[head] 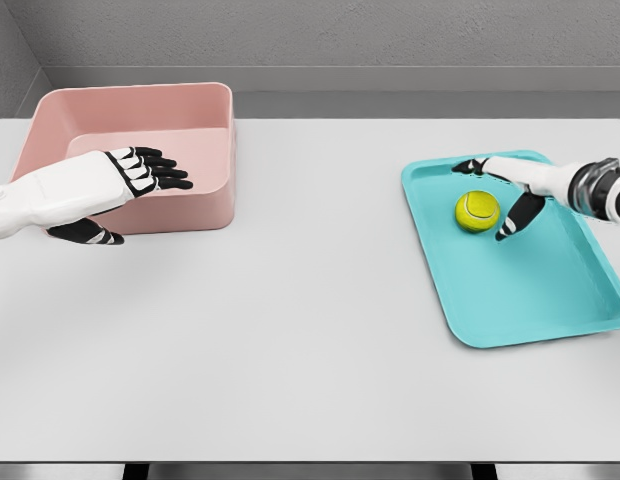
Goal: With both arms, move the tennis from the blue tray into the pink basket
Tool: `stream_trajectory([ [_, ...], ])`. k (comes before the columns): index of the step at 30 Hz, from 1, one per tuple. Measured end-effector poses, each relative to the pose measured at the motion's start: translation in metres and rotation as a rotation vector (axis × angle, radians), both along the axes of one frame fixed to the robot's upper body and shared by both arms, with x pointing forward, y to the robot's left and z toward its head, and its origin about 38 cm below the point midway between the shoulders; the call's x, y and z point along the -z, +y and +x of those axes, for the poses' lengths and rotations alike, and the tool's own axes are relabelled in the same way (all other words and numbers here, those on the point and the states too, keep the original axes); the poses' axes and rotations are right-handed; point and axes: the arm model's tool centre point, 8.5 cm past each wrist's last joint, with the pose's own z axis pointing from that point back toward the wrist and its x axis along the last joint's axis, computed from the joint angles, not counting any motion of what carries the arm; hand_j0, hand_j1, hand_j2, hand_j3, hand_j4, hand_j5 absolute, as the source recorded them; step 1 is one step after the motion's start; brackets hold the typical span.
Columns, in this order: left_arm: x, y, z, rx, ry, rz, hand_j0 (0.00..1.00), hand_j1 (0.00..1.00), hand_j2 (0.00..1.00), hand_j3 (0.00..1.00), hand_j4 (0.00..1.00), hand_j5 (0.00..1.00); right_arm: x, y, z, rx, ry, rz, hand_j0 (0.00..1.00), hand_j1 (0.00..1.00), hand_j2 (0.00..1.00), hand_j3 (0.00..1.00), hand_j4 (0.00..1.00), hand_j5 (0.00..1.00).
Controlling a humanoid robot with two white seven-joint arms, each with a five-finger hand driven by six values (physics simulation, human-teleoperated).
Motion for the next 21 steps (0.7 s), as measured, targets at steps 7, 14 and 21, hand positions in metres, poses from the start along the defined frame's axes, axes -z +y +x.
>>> stream_trajectory([
  [7, 0.001, 0.000, 0.000, 0.000, -0.002, 0.008, 1.00, 1.00, 1.00, 1.00, 1.00, 1.00, 0.012, 0.006, 0.014, 0.014, 0.031, -0.011, 1.00, 1.00, 1.00, 1.00, 1.00, 1.00],
  [14, 0.001, 0.000, 0.000, 0.000, -0.005, 0.015, 1.00, 1.00, 1.00, 1.00, 1.00, 1.00, 0.020, 0.007, 0.014, 0.015, 0.052, -0.019, 1.00, 1.00, 1.00, 1.00, 1.00, 1.00],
  [21, 0.001, 0.000, 0.000, 0.000, -0.006, 0.019, 1.00, 1.00, 1.00, 1.00, 1.00, 1.00, 0.030, 0.000, 0.014, 0.035, 0.070, -0.045, 0.83, 0.83, 0.83, 0.83, 0.83, 0.83],
])
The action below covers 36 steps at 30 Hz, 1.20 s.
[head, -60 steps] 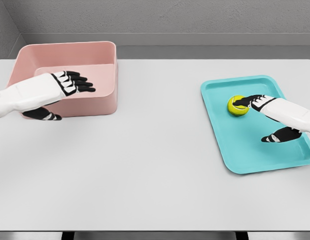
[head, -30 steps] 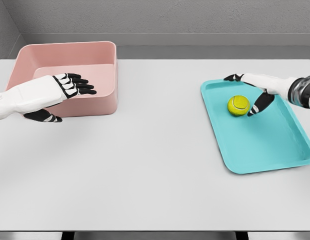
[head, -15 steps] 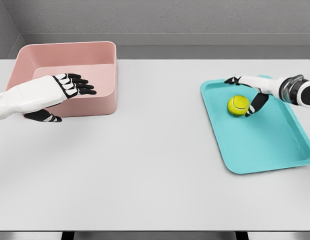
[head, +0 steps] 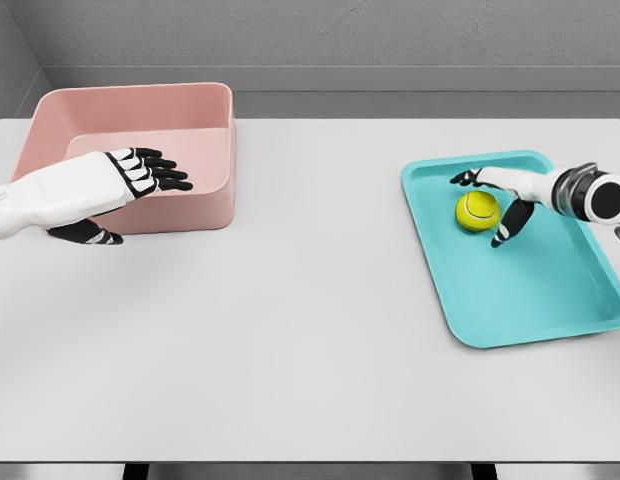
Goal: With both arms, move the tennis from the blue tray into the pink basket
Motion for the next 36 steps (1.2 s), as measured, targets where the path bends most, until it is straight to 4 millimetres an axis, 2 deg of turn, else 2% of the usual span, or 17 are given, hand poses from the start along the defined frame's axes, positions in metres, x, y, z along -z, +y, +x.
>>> stream_trajectory([
  [2, 0.000, 0.000, 0.000, 0.000, -0.001, 0.002, 1.00, 1.00, 1.00, 1.00, 1.00, 1.00, 0.001, -0.001, 0.000, -0.001, 0.000, -0.008, 0.73, 0.73, 0.73, 0.73, 0.73, 0.73],
  [4, 0.000, 0.000, 0.000, 0.000, -0.001, 0.003, 1.00, 1.00, 1.00, 1.00, 1.00, 1.00, 0.001, -0.001, 0.000, -0.002, 0.000, -0.013, 0.67, 0.67, 0.67, 0.67, 0.67, 0.67],
  [9, 0.000, 0.000, 0.000, 0.000, -0.003, 0.007, 1.00, 1.00, 1.00, 1.00, 1.00, 1.00, 0.003, 0.000, -0.001, -0.007, 0.001, -0.025, 0.60, 0.60, 0.60, 0.60, 0.60, 0.60],
  [16, 0.001, 0.000, 0.000, 0.000, -0.003, 0.009, 1.00, 1.00, 1.00, 1.00, 1.00, 1.00, -0.001, 0.001, 0.001, -0.013, -0.011, -0.032, 0.60, 0.60, 0.60, 0.60, 0.60, 0.60],
  [25, 0.000, 0.000, 0.000, 0.001, -0.004, 0.008, 1.00, 1.00, 1.00, 1.00, 1.00, 1.00, -0.024, 0.011, 0.004, -0.051, -0.064, -0.029, 0.60, 0.60, 0.60, 0.60, 0.60, 0.60],
  [29, 0.001, 0.000, 0.000, 0.002, -0.003, 0.007, 1.00, 1.00, 1.00, 1.00, 1.00, 1.00, -0.033, 0.024, -0.001, -0.097, -0.088, -0.022, 0.58, 0.58, 0.58, 0.58, 0.58, 0.58],
  [36, 0.001, -0.001, -0.001, 0.002, -0.003, 0.006, 1.00, 1.00, 1.00, 1.00, 1.00, 1.00, -0.049, 0.058, -0.017, -0.217, -0.123, 0.001, 0.58, 0.58, 0.58, 0.58, 0.58, 0.58],
])
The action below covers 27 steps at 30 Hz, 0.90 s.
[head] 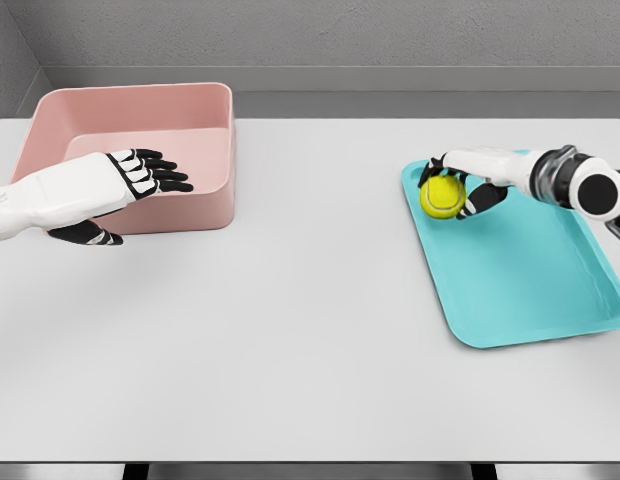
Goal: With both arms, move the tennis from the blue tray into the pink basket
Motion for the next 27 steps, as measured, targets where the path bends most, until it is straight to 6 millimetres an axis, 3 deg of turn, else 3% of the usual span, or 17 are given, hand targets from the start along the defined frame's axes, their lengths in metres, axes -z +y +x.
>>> stream_trajectory([
  [3, 0.000, 0.000, 0.000, 0.000, 0.000, 0.000, 1.00, 1.00, 1.00, 1.00, 1.00, 1.00, -0.004, 0.015, -0.008, -0.051, -0.009, 0.009, 0.57, 0.57, 0.57, 0.57, 0.57, 0.57],
  [27, 0.000, 0.000, 0.000, 0.000, 0.000, 0.001, 1.00, 1.00, 1.00, 1.00, 1.00, 1.00, 0.017, 0.136, -0.058, -0.492, 0.005, 0.108, 0.54, 0.54, 0.54, 0.54, 0.54, 0.54],
])
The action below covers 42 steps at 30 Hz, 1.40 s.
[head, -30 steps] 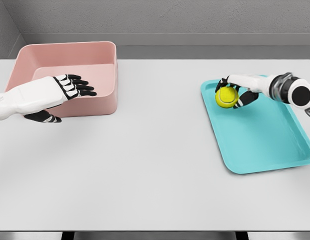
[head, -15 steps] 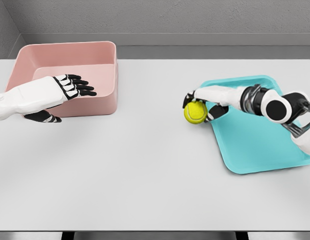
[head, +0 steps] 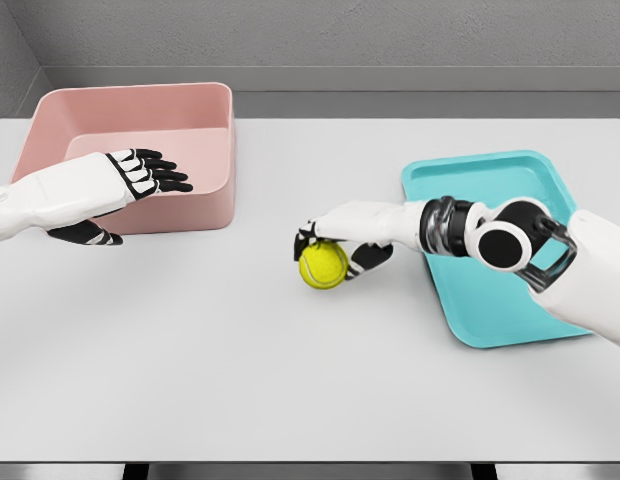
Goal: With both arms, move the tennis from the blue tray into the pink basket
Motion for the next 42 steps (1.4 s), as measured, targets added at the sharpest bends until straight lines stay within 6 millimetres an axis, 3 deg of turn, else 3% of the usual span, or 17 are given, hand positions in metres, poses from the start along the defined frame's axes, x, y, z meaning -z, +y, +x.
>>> stream_trajectory([
  [8, 0.000, 0.000, 0.000, 0.001, -0.001, 0.000, 1.00, 1.00, 1.00, 1.00, 1.00, 1.00, -0.004, 0.041, -0.009, -0.089, -0.003, 0.031, 0.54, 0.54, 0.54, 0.54, 0.54, 0.54],
  [12, 0.000, -0.001, 0.000, 0.002, -0.001, 0.000, 1.00, 1.00, 1.00, 1.00, 1.00, 1.00, -0.003, 0.050, -0.011, -0.106, 0.002, 0.036, 0.56, 0.56, 0.56, 0.56, 0.56, 0.56],
  [13, 0.000, -0.001, 0.000, 0.003, -0.001, 0.000, 1.00, 1.00, 1.00, 1.00, 1.00, 1.00, -0.003, 0.051, -0.012, -0.107, 0.003, 0.036, 0.96, 0.96, 0.96, 0.96, 0.96, 0.96],
  [16, 0.000, -0.001, 0.000, 0.003, -0.001, 0.000, 1.00, 1.00, 1.00, 1.00, 1.00, 1.00, -0.005, 0.050, -0.010, -0.089, 0.002, 0.032, 1.00, 1.00, 1.00, 1.00, 1.00, 1.00],
  [17, 0.000, -0.001, -0.001, 0.003, 0.001, 0.000, 1.00, 1.00, 1.00, 1.00, 1.00, 1.00, -0.015, 0.047, -0.004, -0.082, -0.023, 0.029, 1.00, 1.00, 1.00, 1.00, 1.00, 1.00],
  [20, 0.000, -0.001, -0.001, 0.004, 0.000, 0.000, 1.00, 1.00, 1.00, 1.00, 1.00, 1.00, -0.037, 0.010, 0.013, -0.001, -0.078, 0.046, 1.00, 1.00, 1.00, 1.00, 1.00, 1.00],
  [23, 0.002, -0.002, -0.002, 0.005, 0.004, 0.000, 1.00, 1.00, 1.00, 1.00, 1.00, 1.00, -0.059, -0.044, 0.027, 0.111, -0.135, 0.060, 1.00, 1.00, 1.00, 1.00, 1.00, 1.00],
  [28, 0.008, -0.010, -0.009, 0.035, 0.016, 0.003, 1.00, 1.00, 1.00, 1.00, 1.00, 1.00, -0.062, -0.139, 0.022, 0.264, -0.175, 0.065, 1.00, 1.00, 1.00, 1.00, 1.00, 1.00],
  [30, 0.011, -0.021, -0.015, 0.069, 0.014, 0.010, 1.00, 1.00, 1.00, 1.00, 1.00, 1.00, -0.082, -0.165, 0.020, 0.292, -0.234, 0.063, 1.00, 1.00, 1.00, 1.00, 1.00, 1.00],
  [31, 0.013, -0.028, -0.017, 0.088, 0.014, 0.008, 1.00, 1.00, 1.00, 1.00, 1.00, 1.00, -0.082, -0.176, 0.018, 0.307, -0.239, 0.057, 1.00, 1.00, 1.00, 1.00, 1.00, 1.00],
  [32, 0.016, -0.036, -0.019, 0.107, 0.015, 0.001, 1.00, 1.00, 1.00, 1.00, 1.00, 1.00, -0.071, -0.187, 0.012, 0.320, -0.218, 0.051, 1.00, 1.00, 1.00, 1.00, 1.00, 1.00],
  [35, 0.028, -0.065, -0.022, 0.169, 0.024, -0.030, 1.00, 1.00, 1.00, 1.00, 1.00, 1.00, -0.086, -0.205, 0.009, 0.344, -0.264, 0.063, 1.00, 1.00, 1.00, 1.00, 1.00, 1.00],
  [42, 0.054, -0.117, -0.028, 0.270, -0.019, 0.016, 1.00, 1.00, 1.00, 1.00, 1.00, 1.00, -0.096, -0.222, 0.012, 0.382, -0.288, 0.071, 1.00, 1.00, 1.00, 1.00, 1.00, 1.00],
])
